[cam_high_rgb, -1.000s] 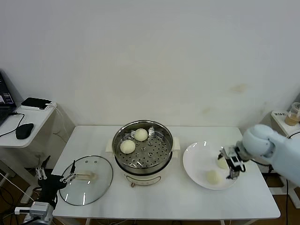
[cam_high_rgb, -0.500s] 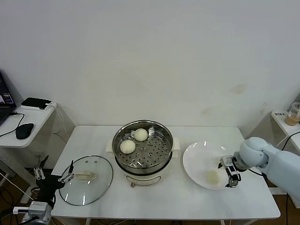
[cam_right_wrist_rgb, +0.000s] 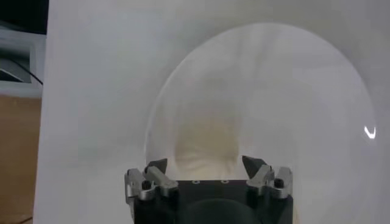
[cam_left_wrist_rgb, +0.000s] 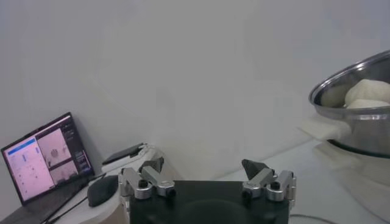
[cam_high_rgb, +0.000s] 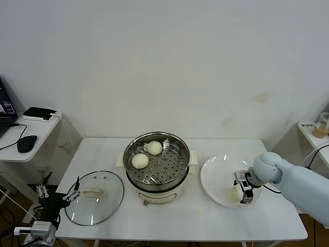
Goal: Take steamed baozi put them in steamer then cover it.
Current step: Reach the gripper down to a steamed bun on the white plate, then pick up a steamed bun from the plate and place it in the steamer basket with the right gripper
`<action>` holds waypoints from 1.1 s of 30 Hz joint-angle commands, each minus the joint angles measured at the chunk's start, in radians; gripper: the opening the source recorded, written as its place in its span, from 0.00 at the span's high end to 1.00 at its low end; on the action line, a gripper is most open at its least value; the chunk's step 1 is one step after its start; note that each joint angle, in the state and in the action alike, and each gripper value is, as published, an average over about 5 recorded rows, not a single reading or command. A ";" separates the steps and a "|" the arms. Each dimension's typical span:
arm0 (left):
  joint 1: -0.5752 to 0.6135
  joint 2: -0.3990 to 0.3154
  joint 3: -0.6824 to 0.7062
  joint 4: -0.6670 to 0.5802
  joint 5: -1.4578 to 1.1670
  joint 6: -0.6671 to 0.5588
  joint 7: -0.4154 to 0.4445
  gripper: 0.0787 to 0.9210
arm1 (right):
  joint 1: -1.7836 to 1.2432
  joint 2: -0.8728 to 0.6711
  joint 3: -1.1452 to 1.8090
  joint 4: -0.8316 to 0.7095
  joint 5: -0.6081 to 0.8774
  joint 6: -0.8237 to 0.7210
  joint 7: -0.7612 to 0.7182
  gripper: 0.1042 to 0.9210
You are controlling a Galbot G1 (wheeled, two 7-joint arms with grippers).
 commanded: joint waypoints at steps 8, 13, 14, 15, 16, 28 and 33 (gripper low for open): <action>-0.002 -0.001 0.001 -0.001 -0.002 0.000 0.000 0.12 | -0.001 0.026 0.000 -0.027 -0.005 -0.014 -0.017 0.38; -0.001 -0.001 0.000 -0.004 -0.003 0.000 -0.001 0.12 | 0.021 0.019 0.003 -0.022 -0.001 -0.007 -0.040 0.41; -0.001 -0.001 0.000 -0.005 -0.004 0.000 -0.001 0.12 | 0.029 0.016 0.005 -0.020 0.003 -0.006 -0.043 0.41; -0.001 -0.001 0.000 -0.006 -0.004 0.000 -0.001 0.12 | 0.038 0.012 0.007 -0.017 0.007 -0.006 -0.047 0.42; -0.001 -0.001 0.000 -0.008 -0.004 0.000 -0.001 0.12 | 0.048 0.008 0.009 -0.014 0.013 -0.005 -0.050 0.43; -0.008 0.000 0.003 -0.016 -0.007 0.001 -0.002 0.12 | 0.332 -0.042 -0.057 0.034 0.146 -0.009 -0.079 0.43; -0.010 0.000 0.008 -0.017 -0.006 0.001 -0.002 0.12 | 0.493 0.035 -0.109 -0.001 0.232 -0.014 -0.067 0.43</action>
